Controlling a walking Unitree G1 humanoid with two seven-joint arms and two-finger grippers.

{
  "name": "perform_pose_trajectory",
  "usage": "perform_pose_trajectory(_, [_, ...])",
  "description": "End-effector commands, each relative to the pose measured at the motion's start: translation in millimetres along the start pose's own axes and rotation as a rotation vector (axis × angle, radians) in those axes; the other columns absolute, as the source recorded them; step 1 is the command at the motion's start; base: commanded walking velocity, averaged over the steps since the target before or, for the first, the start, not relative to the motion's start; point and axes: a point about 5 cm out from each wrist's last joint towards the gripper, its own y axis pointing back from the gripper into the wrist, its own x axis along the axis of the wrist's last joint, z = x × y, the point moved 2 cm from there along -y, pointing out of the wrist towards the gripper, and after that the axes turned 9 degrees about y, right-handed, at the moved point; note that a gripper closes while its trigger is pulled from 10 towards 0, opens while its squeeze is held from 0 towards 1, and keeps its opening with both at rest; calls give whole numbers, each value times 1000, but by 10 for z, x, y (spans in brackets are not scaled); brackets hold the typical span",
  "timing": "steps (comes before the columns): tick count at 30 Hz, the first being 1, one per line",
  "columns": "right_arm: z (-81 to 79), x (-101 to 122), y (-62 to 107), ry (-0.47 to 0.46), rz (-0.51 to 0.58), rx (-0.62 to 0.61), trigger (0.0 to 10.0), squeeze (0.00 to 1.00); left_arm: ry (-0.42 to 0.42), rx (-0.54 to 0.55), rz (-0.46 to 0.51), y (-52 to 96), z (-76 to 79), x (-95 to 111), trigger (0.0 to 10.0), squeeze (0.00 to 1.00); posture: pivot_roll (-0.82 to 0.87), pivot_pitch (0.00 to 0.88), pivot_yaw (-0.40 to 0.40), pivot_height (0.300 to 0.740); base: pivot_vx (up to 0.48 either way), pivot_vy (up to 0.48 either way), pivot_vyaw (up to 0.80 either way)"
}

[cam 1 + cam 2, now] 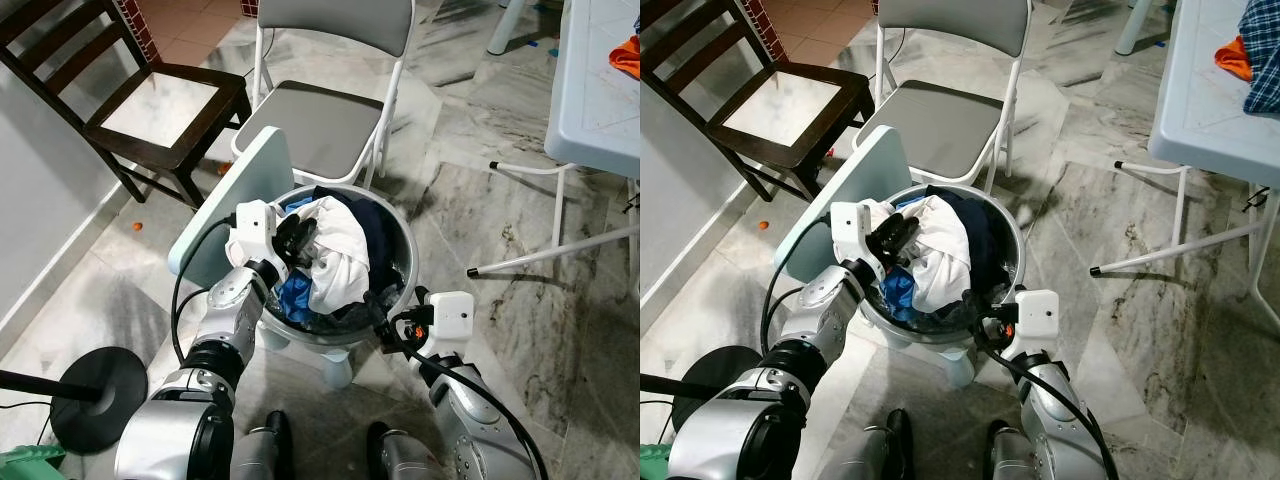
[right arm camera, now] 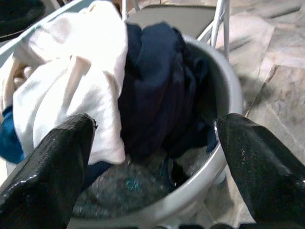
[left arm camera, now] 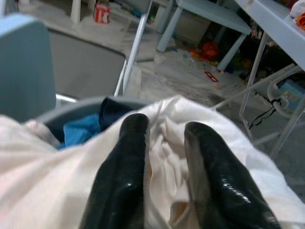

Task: Hang hanger

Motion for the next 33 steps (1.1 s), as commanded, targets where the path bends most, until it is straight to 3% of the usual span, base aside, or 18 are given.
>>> perform_pose_trajectory(1, [5, 41, 18, -5, 19, 0, 10000, 0, -25, -5, -2, 7, 1, 0, 0, 0, -129, 265, 76, 740, 0, 0, 0])
perform_pose_trajectory(7, [158, 266, -49, -16, 76, -7, 10000, 0, -50, -35, 17, -21, 88, 17, 0, 0, -130, 259, 74, 740, 0, 0, 0])
perform_pose_trajectory(16, [170, 195, -28, -2, 49, -18, 10000, 0, 0, -26, 28, -29, 97, 25, 0, 0, -131, 260, 73, 740, 0, 0, 0])
perform_pose_trajectory(23, [182, 181, -37, 0, 36, -21, 10000, 0, 85, -37, 56, -123, 213, 108, 0, 0, -132, 259, 76, 740, 0, 0, 0])
perform_pose_trajectory(25, [196, 183, -37, 4, 37, -26, 10000, 0, 35, -92, 129, -166, 352, 267, 0, 0, -135, 258, 77, 740, 0, 0, 0])
perform_pose_trajectory(26, [210, 181, -36, 8, 35, -32, 10000, 0, -58, -174, 207, -178, 533, 431, 0, 0, -137, 257, 76, 740, 0, 0, 0])
perform_pose_trajectory(27, [215, 178, -35, 11, 34, -35, 10000, 0, -98, -208, 232, -174, 606, 482, 0, 0, -137, 257, 76, 740, 0, 0, 0])
perform_pose_trajectory(31, [214, 164, -30, 13, 30, -38, 10000, 0, -183, -287, 292, -125, 766, 560, 0, 0, -136, 256, 77, 740, 0, 0, 0])
perform_pose_trajectory(32, [194, 145, -26, 13, 26, -35, 10000, 0, -261, -329, 311, -56, 838, 529, 0, 0, -136, 256, 77, 740, 0, 0, 0])
perform_pose_trajectory(33, [175, 133, -23, 13, 22, -32, 10000, 0, -274, -319, 287, -7, 802, 425, 0, 0, -136, 256, 77, 740, 0, 0, 0])
